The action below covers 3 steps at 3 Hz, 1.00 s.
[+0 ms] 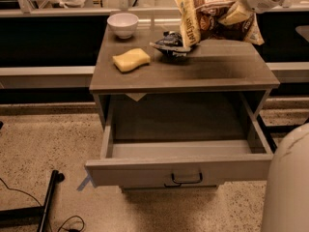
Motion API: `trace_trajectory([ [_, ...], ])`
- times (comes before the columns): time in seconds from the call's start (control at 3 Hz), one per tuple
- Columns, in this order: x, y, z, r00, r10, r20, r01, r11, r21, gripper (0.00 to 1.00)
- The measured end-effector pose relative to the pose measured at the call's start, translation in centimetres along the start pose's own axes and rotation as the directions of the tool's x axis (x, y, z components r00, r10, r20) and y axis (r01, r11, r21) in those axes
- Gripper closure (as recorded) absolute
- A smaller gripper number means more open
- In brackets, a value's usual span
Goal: Pick brown chip bag from top drawer and place on counter
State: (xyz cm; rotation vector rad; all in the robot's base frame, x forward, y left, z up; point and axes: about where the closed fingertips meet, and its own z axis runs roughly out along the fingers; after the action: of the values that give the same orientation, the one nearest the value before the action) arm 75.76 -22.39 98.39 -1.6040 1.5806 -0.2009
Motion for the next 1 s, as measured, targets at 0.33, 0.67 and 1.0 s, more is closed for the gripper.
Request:
trace_trajectory([
  [0.33,0.3,-1.0,0.5,1.0,0.022,-0.017,-0.021,0.9994,0.026,1.0],
  [0.67,0.7,-5.2,2.3,0.986,0.139,-0.094,-0.124,0.98,0.155,1.0],
  [1.0,1.2,-7.0,3.2,0.953,0.279,-0.115,-0.247,0.9404,0.234,1.0],
])
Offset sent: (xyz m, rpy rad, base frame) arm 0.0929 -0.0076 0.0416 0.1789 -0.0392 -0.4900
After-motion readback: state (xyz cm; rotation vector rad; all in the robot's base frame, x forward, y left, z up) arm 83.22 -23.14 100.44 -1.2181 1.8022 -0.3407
